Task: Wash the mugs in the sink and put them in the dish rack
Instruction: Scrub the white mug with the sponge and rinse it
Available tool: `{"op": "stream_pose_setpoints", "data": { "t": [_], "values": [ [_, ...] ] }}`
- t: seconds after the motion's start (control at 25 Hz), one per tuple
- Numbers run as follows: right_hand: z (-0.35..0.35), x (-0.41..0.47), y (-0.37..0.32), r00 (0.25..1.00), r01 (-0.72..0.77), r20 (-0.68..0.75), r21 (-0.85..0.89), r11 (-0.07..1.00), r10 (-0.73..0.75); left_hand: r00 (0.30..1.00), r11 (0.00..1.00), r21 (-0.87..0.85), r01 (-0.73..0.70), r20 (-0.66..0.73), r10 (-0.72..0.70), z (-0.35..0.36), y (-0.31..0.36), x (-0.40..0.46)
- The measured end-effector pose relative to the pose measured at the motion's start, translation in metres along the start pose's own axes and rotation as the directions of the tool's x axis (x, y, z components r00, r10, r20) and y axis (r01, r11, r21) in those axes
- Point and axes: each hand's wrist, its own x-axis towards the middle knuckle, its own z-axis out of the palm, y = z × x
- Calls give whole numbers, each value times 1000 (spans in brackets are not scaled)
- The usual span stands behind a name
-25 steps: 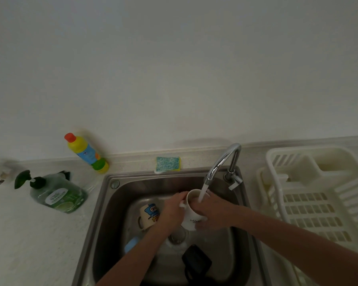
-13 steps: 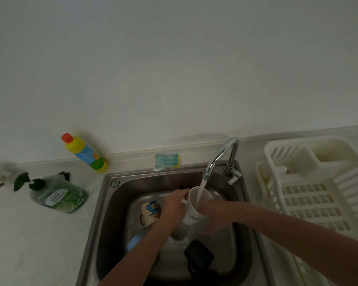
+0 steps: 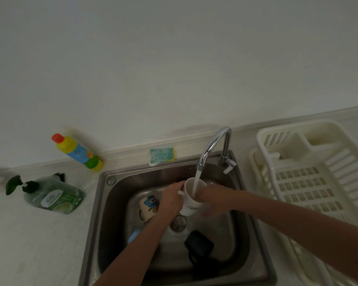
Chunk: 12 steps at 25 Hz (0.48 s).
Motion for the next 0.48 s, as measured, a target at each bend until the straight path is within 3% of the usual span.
{"op": "stream_pose_setpoints", "data": {
  "t": [0.08, 0.24, 0.36, 0.48],
  "values": [
    [4, -3, -7, 996, -1, 90, 4, 1000, 1, 1000, 1000, 29, -4, 10, 4, 2, 0, 1],
    [0, 1, 6, 999, -19, -36, 64, 998, 21, 1000, 999, 35, -8, 27, 7, 3, 3, 0],
    [10, 0, 0, 995, -46, 87, 58, 997, 41, 1000, 999, 52, 7, 26, -9, 2, 5, 0],
    [10, 4, -2, 995, -58, -67, 193, 979, 72, 1000, 998, 57, 8, 28, -10, 1, 6, 1]
  ]
}}
